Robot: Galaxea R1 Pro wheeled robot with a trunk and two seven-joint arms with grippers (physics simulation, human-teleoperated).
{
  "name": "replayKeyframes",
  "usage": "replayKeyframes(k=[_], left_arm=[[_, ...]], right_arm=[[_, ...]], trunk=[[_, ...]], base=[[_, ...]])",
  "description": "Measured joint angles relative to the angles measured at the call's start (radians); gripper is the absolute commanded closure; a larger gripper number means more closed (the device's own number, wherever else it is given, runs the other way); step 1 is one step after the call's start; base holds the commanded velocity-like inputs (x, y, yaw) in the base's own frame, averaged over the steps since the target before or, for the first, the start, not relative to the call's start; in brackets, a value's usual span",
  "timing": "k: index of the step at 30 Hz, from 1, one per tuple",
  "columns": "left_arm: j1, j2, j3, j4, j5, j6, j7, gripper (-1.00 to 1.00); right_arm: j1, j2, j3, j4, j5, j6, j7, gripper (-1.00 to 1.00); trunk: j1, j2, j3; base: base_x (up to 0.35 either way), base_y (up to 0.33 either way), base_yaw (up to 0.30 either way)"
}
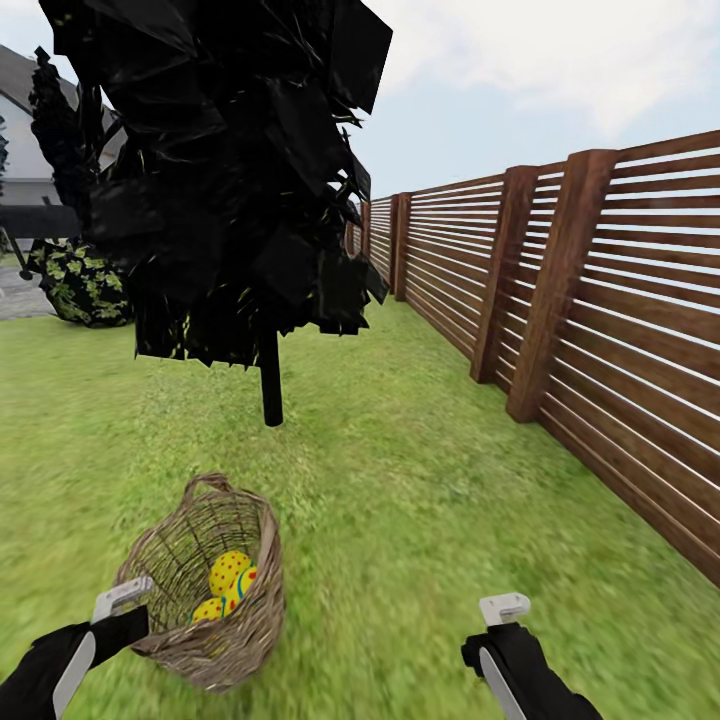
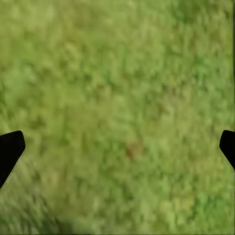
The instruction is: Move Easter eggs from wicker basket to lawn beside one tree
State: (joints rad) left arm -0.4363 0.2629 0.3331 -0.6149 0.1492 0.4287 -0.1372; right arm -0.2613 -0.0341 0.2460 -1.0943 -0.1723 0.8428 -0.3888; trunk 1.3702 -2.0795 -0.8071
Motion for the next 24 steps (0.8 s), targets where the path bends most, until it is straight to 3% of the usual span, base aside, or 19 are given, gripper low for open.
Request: replayKeyframes(k=[5,12,17,24], left_arm=[[0.001,0.003,-0.014,-0.009,0.008,-0.005,-0.014,1.00],[0.001,-0.037,-0.007,-0.012,0.002,-0.005,-0.017,1.00],[0.002,-0.069,-0.008,-0.011,0.000,-0.005,-0.017,1.00],[0.001,-0.071,-0.008,-0.012,-0.003,-0.007,-0.017,1.00]], right_arm=[[0.000,-0.018,-0.002,-0.004,-0.007,-0.023,0.006,-1.00],[0.000,0.019,-0.003,-0.005,-0.023,-0.043,0.009,-1.00],[0.000,0.019,-0.003,-0.005,-0.023,-0.043,0.009,-1.00],[0.000,0.018,-0.004,-0.001,-0.024,-0.043,0.009,-1.00]], trunk=[[0.000,0.000,0.000],[0.000,0.000,0.000],[0.000,0.000,0.000],[0.000,0.000,0.000]], base=[[0.000,0.000,0.000],[0.000,0.000,0.000],[0.000,0.000,0.000],[0.000,0.000,0.000]])
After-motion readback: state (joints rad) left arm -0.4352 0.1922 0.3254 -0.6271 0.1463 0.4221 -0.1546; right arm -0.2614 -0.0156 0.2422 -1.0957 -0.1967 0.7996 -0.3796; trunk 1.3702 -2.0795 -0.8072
